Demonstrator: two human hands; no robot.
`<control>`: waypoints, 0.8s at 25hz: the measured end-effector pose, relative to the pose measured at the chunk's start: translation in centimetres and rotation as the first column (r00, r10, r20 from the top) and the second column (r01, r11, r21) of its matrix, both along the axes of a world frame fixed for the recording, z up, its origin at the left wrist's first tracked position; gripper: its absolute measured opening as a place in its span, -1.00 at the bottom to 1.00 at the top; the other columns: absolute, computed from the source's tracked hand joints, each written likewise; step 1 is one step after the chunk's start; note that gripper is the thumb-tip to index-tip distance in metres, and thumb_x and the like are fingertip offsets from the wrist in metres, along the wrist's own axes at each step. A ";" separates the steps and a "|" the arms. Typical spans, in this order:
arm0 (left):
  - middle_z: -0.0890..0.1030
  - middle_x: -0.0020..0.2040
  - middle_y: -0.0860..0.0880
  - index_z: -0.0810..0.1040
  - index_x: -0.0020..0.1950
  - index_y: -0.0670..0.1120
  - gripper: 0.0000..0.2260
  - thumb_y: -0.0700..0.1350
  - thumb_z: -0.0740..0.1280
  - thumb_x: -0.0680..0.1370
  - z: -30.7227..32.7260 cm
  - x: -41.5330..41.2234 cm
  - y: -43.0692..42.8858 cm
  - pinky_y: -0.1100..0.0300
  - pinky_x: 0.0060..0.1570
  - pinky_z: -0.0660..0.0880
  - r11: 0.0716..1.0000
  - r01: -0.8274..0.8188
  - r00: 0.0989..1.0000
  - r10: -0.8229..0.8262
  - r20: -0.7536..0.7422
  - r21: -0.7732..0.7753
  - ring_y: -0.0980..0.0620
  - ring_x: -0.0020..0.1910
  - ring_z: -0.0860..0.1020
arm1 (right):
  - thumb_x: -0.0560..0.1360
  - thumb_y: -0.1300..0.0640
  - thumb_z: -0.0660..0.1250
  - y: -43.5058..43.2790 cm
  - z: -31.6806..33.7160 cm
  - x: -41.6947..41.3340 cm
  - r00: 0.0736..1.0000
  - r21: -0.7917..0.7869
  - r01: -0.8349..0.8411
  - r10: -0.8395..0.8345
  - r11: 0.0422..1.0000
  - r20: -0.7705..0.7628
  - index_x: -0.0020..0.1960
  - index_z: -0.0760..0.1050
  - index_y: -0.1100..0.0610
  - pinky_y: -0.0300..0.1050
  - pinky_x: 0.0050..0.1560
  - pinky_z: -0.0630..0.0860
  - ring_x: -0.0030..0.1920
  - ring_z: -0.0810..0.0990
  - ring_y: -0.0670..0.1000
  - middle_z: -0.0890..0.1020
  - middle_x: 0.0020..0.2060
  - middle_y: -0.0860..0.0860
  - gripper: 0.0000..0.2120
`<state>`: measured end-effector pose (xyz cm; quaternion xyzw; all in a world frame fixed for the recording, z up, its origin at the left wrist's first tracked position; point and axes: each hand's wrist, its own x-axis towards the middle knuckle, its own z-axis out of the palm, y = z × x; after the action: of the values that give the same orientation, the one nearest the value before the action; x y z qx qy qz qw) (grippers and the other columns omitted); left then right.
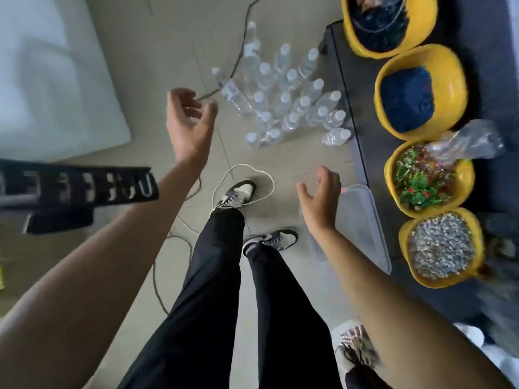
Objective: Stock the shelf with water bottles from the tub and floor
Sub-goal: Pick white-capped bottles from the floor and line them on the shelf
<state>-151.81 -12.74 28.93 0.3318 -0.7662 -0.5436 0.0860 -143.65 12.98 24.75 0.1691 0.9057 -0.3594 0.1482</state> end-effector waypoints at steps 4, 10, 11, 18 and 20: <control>0.53 -0.03 -0.10 0.44 0.18 -0.21 -0.60 0.01 0.46 0.52 -12.8 -1.1 -0.1 0.29 -0.13 0.48 0.996 0.076 0.997 -0.076 0.015 -0.047 0.11 -0.14 0.50 | 0.47 0.24 0.43 -3.3 -11.3 -5.1 0.996 -0.033 -0.035 0.038 0.999 0.086 0.37 0.44 0.33 0.07 0.30 0.41 0.26 0.47 0.27 0.49 0.25 0.26 -0.51; 0.54 0.13 -0.12 0.49 0.24 -0.21 -0.57 -0.02 0.43 0.45 -27.7 -3.4 2.8 0.09 0.08 0.53 0.927 0.373 0.906 -0.358 0.224 -0.027 -0.03 0.05 0.54 | 0.45 0.16 0.47 -7.5 -24.6 -12.4 0.967 -0.085 0.033 -0.010 0.996 0.255 0.50 0.32 0.17 0.06 0.39 0.41 0.37 0.45 0.17 0.41 0.40 0.14 -0.34; 0.53 0.17 -0.16 0.50 0.26 -0.22 -0.53 -0.01 0.43 0.43 -29.9 -3.3 3.0 0.04 0.15 0.50 0.877 0.480 0.844 -0.454 0.287 -0.025 -0.09 0.12 0.52 | 0.45 0.16 0.48 -7.8 -26.4 -13.1 0.961 -0.089 0.038 -0.012 0.995 0.275 0.50 0.31 0.14 0.04 0.38 0.43 0.36 0.47 0.15 0.42 0.40 0.11 -0.32; 0.53 0.34 -0.12 0.31 0.51 -0.04 -0.40 -0.05 0.46 0.53 -36.1 -3.0 2.7 0.03 0.23 0.42 0.671 0.742 0.591 -0.660 0.464 0.009 -0.18 0.28 0.51 | 0.44 0.11 0.52 -7.8 -31.3 -13.8 0.981 -0.033 0.113 -0.106 0.993 0.162 0.42 0.44 0.13 -0.10 0.30 0.47 0.24 0.58 0.09 0.63 0.24 0.06 -0.41; 0.59 0.14 -0.15 0.38 0.46 -0.06 -0.47 -0.03 0.44 0.53 -34.6 -3.6 3.4 0.08 0.07 0.39 0.712 0.701 0.642 -0.608 0.467 -0.037 -0.20 0.16 0.54 | 0.44 0.11 0.53 -7.6 -30.0 -13.4 0.984 -0.029 0.114 -0.109 0.993 0.143 0.41 0.47 0.15 -0.14 0.29 0.45 0.25 0.59 0.10 0.65 0.24 0.07 -0.42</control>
<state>-155.38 -9.31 -5.70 0.1278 -0.8872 -0.3659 -0.2502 -157.08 5.41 -5.21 0.2416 0.8752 -0.3711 0.1948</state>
